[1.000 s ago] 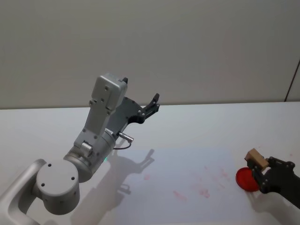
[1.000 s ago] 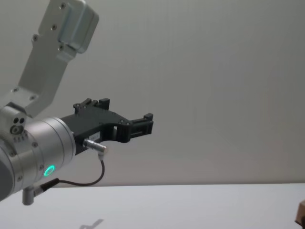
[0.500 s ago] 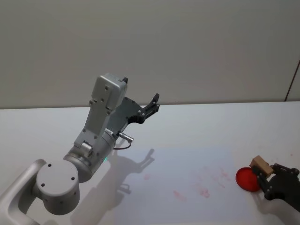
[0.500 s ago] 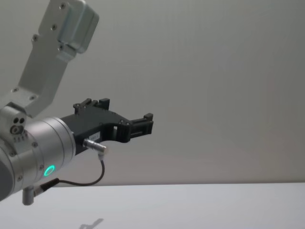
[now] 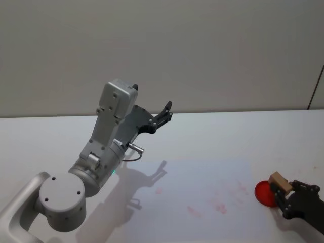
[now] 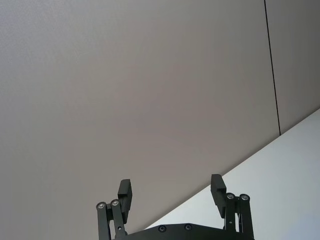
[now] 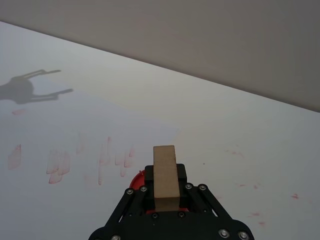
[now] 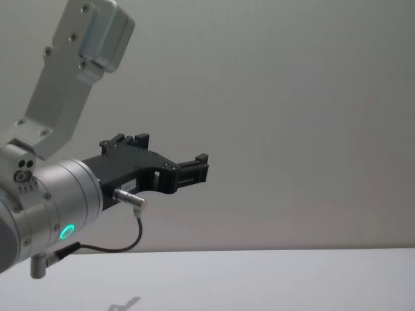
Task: Use the one hand to pick up the stamp and affix it onto the A4 paper.
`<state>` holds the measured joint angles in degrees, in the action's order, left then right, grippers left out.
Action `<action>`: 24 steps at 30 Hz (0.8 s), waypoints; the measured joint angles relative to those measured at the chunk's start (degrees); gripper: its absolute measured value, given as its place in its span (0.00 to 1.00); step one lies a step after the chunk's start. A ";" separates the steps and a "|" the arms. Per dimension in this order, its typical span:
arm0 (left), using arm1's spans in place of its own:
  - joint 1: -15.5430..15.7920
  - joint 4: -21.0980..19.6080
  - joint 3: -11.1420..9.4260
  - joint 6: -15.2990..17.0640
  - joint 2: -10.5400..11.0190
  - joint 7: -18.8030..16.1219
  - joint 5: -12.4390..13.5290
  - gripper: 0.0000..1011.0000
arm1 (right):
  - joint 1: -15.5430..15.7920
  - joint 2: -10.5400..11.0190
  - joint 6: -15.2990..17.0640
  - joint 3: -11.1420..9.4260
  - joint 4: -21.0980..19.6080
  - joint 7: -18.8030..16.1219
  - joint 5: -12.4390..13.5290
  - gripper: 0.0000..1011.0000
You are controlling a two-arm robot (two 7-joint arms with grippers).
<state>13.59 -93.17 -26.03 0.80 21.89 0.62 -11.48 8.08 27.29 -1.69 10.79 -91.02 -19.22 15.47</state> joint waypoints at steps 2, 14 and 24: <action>0.00 0.00 0.00 0.00 0.00 0.00 0.00 0.99 | -0.10 -0.18 -0.09 0.15 0.27 0.00 -0.24 0.22; 0.00 0.00 0.00 0.00 0.00 0.00 0.00 0.99 | -0.48 -0.92 -0.42 0.71 1.28 0.16 -1.20 0.22; 0.00 0.00 0.00 0.00 0.00 0.00 0.00 0.99 | -1.08 -1.58 -0.65 1.03 2.30 0.49 -1.84 0.22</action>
<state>13.59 -93.18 -26.02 0.80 21.89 0.62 -11.48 7.00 25.72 -2.34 11.81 -88.72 -18.73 13.64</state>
